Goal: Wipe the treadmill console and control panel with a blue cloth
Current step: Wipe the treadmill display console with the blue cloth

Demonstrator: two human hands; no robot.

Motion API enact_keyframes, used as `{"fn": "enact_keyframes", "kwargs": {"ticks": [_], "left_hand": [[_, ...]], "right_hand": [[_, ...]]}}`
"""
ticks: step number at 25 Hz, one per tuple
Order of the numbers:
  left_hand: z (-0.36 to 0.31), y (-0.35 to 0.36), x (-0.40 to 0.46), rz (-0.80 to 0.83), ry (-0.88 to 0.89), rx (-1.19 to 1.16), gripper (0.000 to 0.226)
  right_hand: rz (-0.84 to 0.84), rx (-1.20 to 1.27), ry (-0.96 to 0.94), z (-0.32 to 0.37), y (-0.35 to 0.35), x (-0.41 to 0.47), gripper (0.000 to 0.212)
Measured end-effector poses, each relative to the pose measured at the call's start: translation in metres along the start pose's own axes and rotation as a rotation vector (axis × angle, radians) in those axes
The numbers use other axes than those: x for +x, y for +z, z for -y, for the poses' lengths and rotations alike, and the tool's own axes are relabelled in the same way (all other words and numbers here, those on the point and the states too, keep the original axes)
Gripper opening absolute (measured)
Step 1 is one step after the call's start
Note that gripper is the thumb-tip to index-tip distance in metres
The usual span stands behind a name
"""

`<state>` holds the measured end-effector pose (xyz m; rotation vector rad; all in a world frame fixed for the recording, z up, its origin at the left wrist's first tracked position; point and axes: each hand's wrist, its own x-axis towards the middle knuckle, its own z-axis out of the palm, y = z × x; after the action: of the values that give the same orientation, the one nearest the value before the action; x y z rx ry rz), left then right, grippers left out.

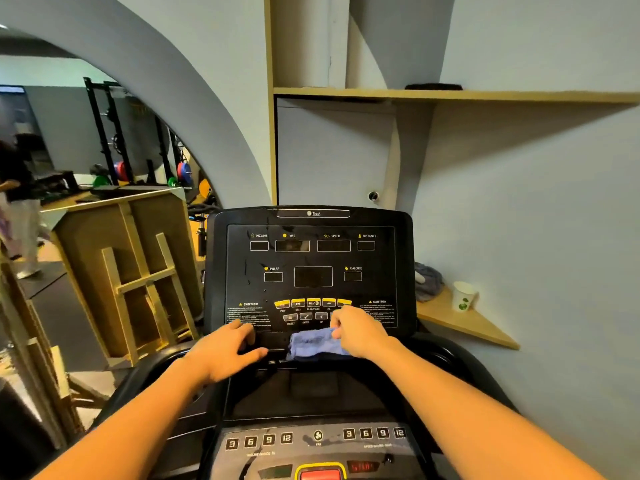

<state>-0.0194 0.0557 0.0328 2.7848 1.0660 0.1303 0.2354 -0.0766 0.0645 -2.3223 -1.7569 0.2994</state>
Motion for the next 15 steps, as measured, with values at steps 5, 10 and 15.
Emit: {"fn": "enact_keyframes", "kwargs": {"ticks": [5,10,15], "left_hand": [[0.017,-0.070,0.029,-0.076,0.070,0.038,0.043],[0.024,-0.134,0.058,-0.174,0.084,0.084,0.048],[0.035,-0.159,0.091,-0.334,0.025,0.088,0.056]], "right_hand": [[-0.175,0.011,0.049,-0.005,-0.076,0.021,0.014],[-0.460,0.040,0.077,-0.019,-0.159,0.039,0.017],[-0.725,-0.067,0.074,-0.045,-0.201,0.053,0.009]]}}
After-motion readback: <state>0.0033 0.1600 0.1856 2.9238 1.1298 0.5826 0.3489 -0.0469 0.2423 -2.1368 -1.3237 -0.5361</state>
